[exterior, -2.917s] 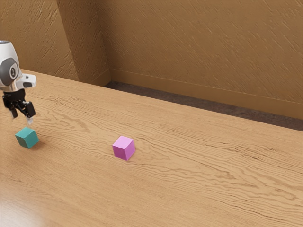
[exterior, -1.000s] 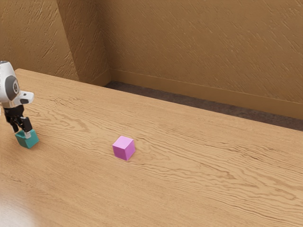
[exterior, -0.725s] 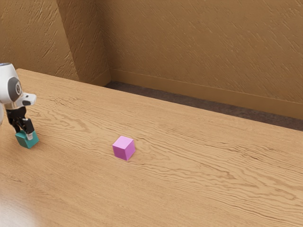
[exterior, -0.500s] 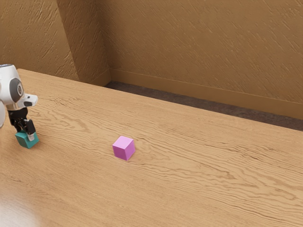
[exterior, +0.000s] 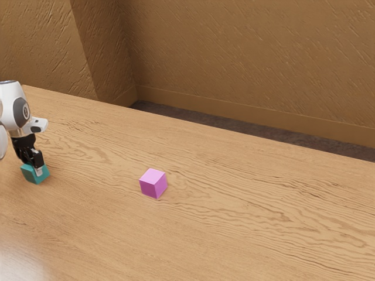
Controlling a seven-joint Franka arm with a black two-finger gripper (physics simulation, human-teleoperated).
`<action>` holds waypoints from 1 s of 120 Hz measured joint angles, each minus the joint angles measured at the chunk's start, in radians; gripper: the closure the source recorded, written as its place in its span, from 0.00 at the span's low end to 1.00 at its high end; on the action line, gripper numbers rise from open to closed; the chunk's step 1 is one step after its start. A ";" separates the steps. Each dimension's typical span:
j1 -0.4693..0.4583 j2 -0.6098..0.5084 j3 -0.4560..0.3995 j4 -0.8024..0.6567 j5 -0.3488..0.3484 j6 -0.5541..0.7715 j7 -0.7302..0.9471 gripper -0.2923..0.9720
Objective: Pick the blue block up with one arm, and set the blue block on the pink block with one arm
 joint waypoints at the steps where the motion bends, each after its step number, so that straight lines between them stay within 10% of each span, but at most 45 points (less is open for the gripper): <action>1: 0.000 0.000 0.000 0.000 0.000 0.000 0.000 0.46; 60: -0.016 -0.172 -0.015 -0.111 0.056 0.003 -0.043 0.48; 120: -0.173 -0.417 -0.261 -0.287 0.162 0.008 -0.313 0.46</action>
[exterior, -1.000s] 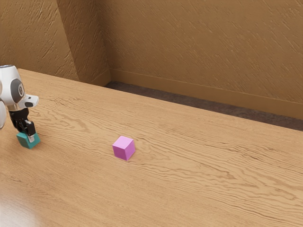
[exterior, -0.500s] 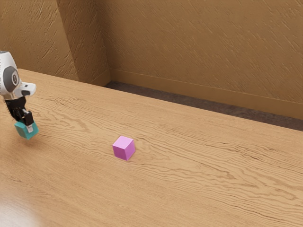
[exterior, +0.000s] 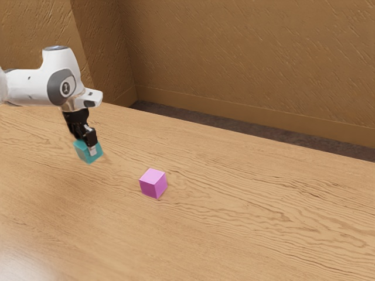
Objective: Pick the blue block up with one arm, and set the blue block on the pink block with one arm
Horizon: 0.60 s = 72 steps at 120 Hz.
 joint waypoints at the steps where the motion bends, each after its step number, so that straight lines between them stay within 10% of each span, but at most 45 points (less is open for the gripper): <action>1: -0.002 0.000 -0.001 0.000 0.000 0.000 -0.006 0.45; 72: -0.224 0.052 -0.022 0.075 0.012 -0.004 -0.352 0.56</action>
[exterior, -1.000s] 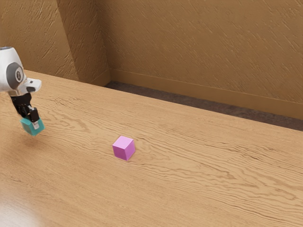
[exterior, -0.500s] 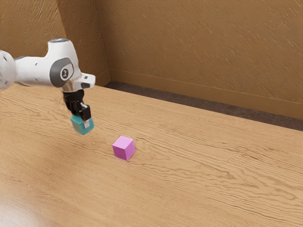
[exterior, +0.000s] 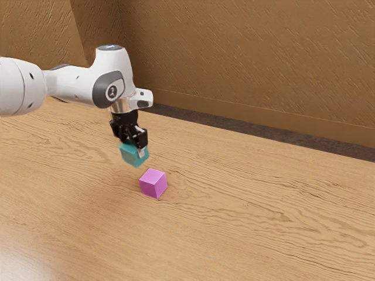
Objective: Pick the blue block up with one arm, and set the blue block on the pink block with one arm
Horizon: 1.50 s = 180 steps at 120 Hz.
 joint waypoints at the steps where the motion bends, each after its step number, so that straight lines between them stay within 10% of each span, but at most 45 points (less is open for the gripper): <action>1: -0.002 0.000 0.000 0.000 0.000 0.000 -0.004 0.56; 142: -0.086 0.037 0.019 -0.022 -0.040 0.025 -0.279 0.55; 180: -0.090 0.039 0.018 -0.021 -0.053 0.030 -0.281 0.31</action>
